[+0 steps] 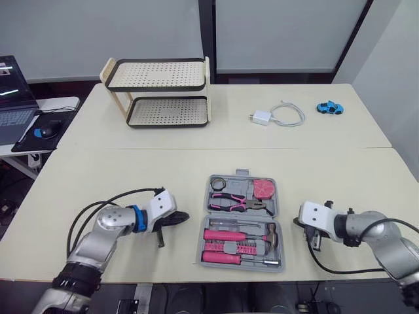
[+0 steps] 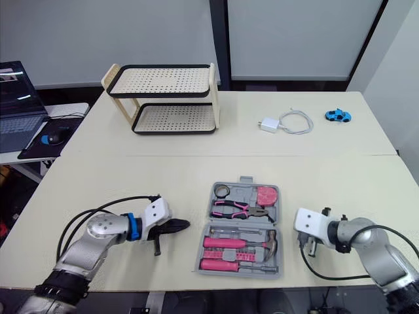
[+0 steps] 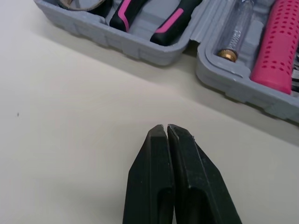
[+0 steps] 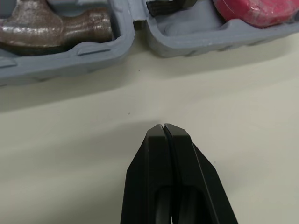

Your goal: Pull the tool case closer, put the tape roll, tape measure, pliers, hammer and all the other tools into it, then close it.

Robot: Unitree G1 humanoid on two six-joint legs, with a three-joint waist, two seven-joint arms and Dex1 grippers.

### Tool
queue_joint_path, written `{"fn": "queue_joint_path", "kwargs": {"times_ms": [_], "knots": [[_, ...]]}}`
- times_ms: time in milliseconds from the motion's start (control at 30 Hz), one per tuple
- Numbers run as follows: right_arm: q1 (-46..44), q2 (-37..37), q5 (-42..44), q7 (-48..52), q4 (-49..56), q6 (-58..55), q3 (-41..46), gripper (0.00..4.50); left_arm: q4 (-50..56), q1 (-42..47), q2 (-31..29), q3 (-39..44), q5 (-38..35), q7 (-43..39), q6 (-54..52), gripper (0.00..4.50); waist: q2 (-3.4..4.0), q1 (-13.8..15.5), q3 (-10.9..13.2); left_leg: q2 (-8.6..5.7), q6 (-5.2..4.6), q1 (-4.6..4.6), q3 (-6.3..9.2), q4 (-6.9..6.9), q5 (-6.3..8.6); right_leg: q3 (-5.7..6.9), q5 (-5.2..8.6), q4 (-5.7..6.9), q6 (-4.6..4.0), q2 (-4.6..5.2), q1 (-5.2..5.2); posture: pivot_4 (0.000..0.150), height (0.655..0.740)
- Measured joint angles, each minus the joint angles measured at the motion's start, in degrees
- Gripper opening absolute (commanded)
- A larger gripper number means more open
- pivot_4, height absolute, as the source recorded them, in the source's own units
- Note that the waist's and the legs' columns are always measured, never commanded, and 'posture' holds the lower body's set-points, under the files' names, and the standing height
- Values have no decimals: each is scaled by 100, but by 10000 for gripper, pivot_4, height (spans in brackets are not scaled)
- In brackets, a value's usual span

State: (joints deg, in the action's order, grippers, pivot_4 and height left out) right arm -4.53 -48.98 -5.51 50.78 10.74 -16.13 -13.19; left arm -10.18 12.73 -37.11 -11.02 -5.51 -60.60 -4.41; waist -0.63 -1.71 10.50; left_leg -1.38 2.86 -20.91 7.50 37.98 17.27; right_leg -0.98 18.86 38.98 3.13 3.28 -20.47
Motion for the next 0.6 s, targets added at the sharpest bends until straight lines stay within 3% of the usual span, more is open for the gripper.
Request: {"fn": "queue_joint_path", "kwargs": {"times_ms": [600], "knots": [[-454,491,-58,161,-345,97,-389,0,-591,405,604,-337,368,103,388,181,1,1,-2,-2,17,1,2,3,-10,1,0,2,0,5,1,1500,7400]]}}
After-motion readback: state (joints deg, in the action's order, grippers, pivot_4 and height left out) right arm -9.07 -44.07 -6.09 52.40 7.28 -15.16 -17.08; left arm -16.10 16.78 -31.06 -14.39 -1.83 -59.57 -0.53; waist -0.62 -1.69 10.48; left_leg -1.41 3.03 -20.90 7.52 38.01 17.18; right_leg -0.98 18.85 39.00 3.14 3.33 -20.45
